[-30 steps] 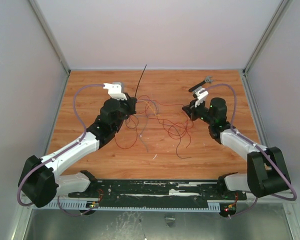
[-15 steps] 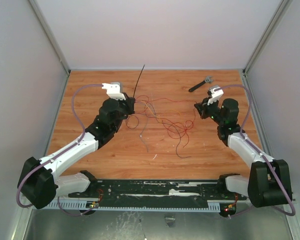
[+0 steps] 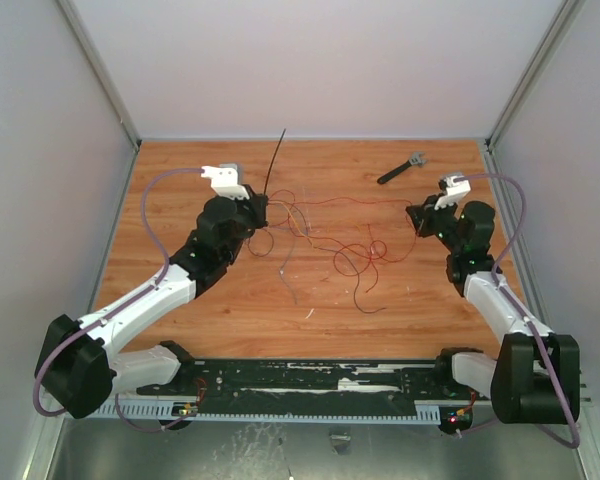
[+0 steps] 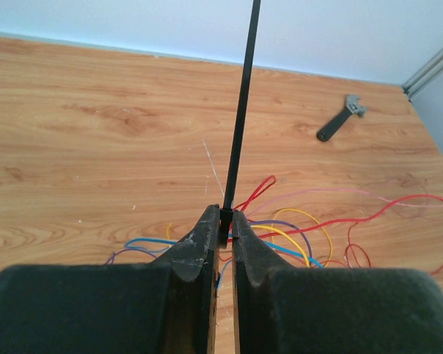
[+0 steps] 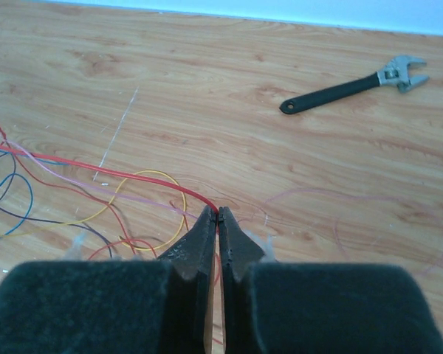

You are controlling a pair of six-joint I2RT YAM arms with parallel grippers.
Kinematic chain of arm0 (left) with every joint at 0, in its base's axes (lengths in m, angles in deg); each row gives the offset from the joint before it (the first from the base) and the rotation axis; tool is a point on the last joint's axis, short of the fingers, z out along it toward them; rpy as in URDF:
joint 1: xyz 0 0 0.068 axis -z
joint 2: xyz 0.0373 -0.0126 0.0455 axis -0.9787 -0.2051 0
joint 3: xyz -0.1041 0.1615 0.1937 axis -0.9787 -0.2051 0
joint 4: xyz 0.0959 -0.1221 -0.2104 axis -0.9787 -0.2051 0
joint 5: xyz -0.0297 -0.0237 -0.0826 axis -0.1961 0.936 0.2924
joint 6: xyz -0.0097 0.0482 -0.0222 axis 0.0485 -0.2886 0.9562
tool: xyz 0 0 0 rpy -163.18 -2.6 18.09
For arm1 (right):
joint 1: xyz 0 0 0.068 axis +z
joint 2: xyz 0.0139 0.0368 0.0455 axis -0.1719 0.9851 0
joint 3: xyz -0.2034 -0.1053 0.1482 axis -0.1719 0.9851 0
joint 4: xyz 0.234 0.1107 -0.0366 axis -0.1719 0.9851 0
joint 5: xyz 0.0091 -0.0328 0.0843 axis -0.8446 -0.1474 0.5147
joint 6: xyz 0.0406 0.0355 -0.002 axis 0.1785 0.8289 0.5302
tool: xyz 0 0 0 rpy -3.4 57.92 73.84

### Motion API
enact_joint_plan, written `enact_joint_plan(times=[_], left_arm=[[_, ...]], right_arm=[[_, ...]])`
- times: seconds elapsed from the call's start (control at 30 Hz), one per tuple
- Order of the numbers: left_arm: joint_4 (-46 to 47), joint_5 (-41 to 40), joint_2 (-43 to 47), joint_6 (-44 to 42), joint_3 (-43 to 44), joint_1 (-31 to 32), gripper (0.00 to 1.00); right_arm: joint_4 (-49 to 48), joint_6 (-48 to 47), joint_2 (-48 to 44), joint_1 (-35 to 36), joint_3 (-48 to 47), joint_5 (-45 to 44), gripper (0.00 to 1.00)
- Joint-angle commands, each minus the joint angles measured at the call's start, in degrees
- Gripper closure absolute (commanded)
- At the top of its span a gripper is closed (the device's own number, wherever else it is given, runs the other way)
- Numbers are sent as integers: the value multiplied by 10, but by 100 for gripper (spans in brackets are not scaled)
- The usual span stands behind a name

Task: Zip-tie the wires
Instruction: Tie the cable at the center of the board.

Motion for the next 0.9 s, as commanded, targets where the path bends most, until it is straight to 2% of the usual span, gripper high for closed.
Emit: enact_joint_plan(times=[0.0, 0.33, 0.53, 0.87], left_arm=[[7, -13, 17, 4, 2, -7, 100], [9, -13, 15, 5, 1, -11, 100], [11, -11, 11, 6, 3, -13, 100], [14, -6, 6, 8, 8, -13, 100]], right_arm=[[-22, 42, -18, -27, 18, 2, 100], [-20, 45, -15, -48, 15, 43, 100], [-23, 28, -1, -48, 9, 110, 100], [-10, 19, 33, -27, -10, 154, 99]])
